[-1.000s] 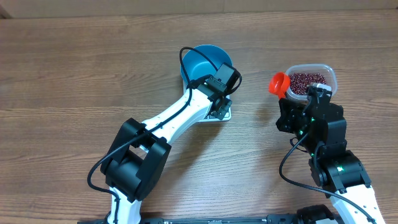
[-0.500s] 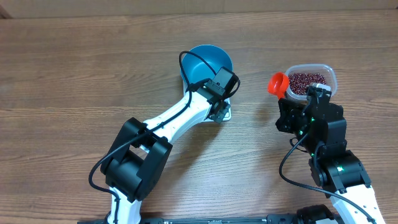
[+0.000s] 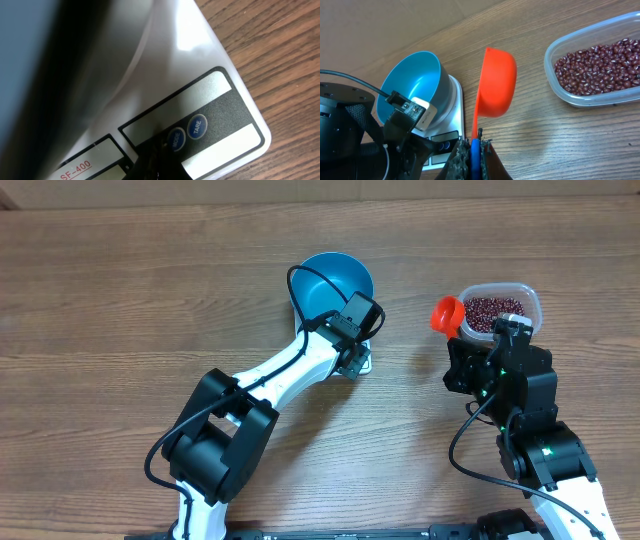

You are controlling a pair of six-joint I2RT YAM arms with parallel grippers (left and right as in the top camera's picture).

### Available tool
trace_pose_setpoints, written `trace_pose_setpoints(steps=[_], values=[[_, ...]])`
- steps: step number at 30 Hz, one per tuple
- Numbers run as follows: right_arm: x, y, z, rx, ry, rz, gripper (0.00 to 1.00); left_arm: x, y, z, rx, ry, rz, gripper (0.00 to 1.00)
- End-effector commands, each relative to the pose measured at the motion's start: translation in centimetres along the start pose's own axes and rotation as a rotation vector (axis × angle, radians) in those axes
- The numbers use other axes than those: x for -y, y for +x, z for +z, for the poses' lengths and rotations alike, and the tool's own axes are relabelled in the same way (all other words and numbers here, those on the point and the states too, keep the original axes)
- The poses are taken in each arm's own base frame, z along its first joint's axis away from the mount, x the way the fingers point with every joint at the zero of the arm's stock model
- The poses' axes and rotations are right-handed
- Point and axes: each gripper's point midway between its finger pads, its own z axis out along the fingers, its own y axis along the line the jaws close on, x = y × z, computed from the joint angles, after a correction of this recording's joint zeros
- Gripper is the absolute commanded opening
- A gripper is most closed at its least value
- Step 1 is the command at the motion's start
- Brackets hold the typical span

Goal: Scoop item into bowl and weigh 150g on scale
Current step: 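Move the left gripper down to the scale's front buttons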

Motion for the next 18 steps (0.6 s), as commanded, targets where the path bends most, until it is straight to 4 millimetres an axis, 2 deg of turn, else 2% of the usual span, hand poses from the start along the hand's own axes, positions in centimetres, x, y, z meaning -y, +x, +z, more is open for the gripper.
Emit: trace_pose_setpoints(steps=[1, 7, 11, 14, 18], values=[[-0.8, -1.6, -0.8, 0.045, -0.021, -0.007, 0.04, -0.8, 1.0, 0.8, -0.025, -0.053, -0.004, 0.04], [-0.8, -1.6, -0.8, 0.045, -0.021, -0.007, 0.03, -0.8, 1.0, 0.8, -0.025, -0.058, -0.005, 0.04], [-0.8, -1.6, -0.8, 0.045, -0.021, -0.007, 0.04, -0.1, 0.8, 0.4, -0.022, -0.032, -0.003, 0.04], [-0.8, -1.6, -0.8, 0.046, -0.022, -0.008, 0.04, 0.9, -0.5, -1.2, 0.007, 0.016, -0.002, 0.04], [-0.8, -1.6, -0.8, 0.047, -0.021, -0.008, 0.04, 1.5, -3.3, -5.6, 0.096, 0.042, 0.002, 0.04]])
